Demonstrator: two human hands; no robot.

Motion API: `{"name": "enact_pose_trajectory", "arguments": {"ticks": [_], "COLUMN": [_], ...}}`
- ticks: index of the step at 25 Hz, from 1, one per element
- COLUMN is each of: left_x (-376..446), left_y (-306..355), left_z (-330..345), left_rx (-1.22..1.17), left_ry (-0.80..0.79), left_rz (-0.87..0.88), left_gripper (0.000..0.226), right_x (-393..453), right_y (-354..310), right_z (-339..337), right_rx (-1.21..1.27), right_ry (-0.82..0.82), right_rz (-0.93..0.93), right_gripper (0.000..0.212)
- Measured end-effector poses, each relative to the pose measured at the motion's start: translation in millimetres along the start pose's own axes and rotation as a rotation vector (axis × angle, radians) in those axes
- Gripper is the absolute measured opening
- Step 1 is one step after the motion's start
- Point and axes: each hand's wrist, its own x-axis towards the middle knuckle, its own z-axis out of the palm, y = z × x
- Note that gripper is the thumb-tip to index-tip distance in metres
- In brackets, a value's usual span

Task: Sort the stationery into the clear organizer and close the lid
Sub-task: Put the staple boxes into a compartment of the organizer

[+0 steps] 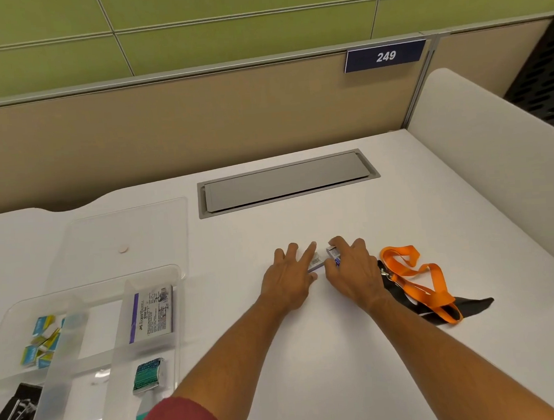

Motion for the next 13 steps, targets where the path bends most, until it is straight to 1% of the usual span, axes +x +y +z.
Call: {"name": "enact_pose_trajectory", "arguments": {"ticks": [2, 5, 9, 13], "left_x": [1, -4, -24, -48], "left_y": [1, 4, 1, -8], "left_z": [0, -3, -12, -34], "left_rx": [0.015, 0.037, 0.032, 0.013], "left_ry": [-0.007, 0.044, 0.072, 0.102], "left_rz": [0.015, 0.010, -0.025, -0.061], "left_gripper": [0.051, 0.035, 0.033, 0.030], "right_x": [0, -1, -9, -21], "right_y": [-1, -3, -14, -36], "right_z": [-2, -4, -5, -5], "right_rx": [0.016, 0.024, 0.040, 0.088], "right_ry": [0.014, 0.036, 0.069, 0.112], "right_rz": [-0.004, -0.018, -0.048, -0.112], "right_gripper": [0.041, 0.037, 0.030, 0.019]}}
